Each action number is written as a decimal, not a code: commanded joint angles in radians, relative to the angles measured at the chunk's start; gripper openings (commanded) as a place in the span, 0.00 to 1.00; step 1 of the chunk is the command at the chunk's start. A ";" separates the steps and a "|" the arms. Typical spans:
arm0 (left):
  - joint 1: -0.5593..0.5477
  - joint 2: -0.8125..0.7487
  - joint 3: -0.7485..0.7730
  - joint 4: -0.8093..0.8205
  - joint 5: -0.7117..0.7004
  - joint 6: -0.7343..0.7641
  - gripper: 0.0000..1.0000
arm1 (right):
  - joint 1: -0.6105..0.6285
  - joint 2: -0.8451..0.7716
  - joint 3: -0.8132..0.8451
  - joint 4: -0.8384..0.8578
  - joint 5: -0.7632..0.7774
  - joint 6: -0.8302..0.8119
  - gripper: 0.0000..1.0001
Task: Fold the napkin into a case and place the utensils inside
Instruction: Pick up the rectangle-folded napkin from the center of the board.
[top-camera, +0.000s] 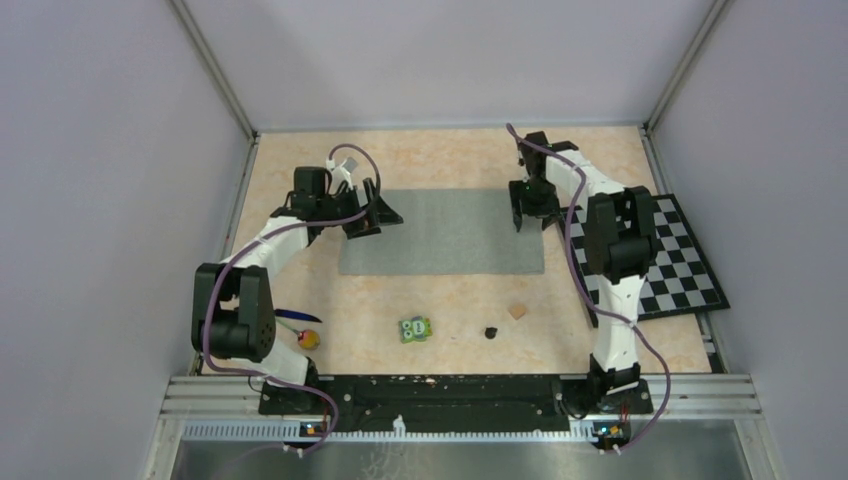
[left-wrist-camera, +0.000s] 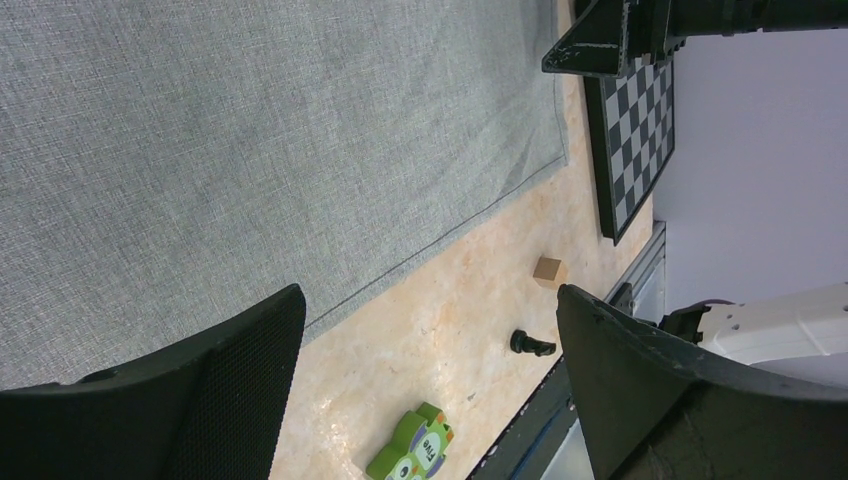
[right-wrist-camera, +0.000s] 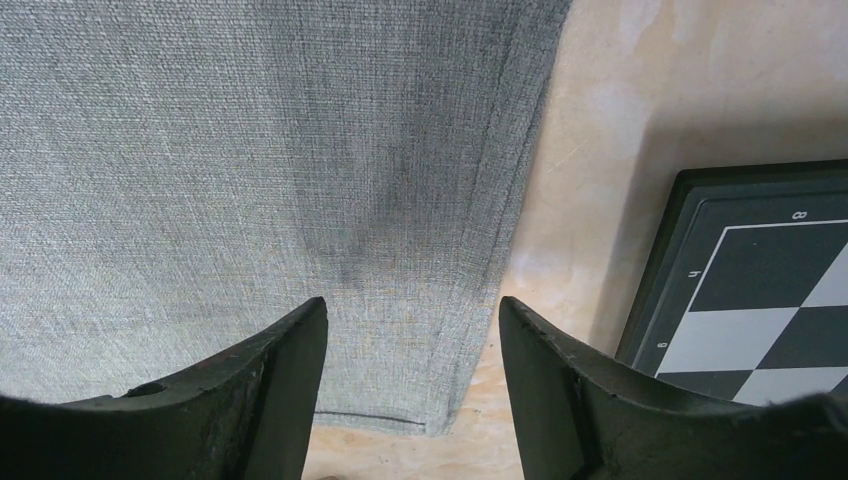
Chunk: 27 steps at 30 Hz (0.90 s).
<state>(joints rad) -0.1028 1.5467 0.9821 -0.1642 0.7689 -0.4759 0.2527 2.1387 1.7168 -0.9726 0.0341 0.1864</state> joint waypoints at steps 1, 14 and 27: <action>0.011 -0.042 -0.016 0.045 0.036 0.014 0.99 | -0.014 0.028 0.003 0.015 -0.026 -0.011 0.63; 0.041 -0.038 -0.026 0.065 0.054 0.000 0.99 | -0.017 0.045 -0.076 0.078 -0.004 -0.015 0.61; 0.060 -0.022 -0.020 0.033 -0.020 0.009 0.99 | 0.025 -0.039 -0.126 0.225 0.036 -0.045 0.01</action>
<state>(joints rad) -0.0551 1.5459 0.9607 -0.1425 0.7868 -0.4763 0.2543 2.1117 1.6096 -0.8486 0.0402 0.1707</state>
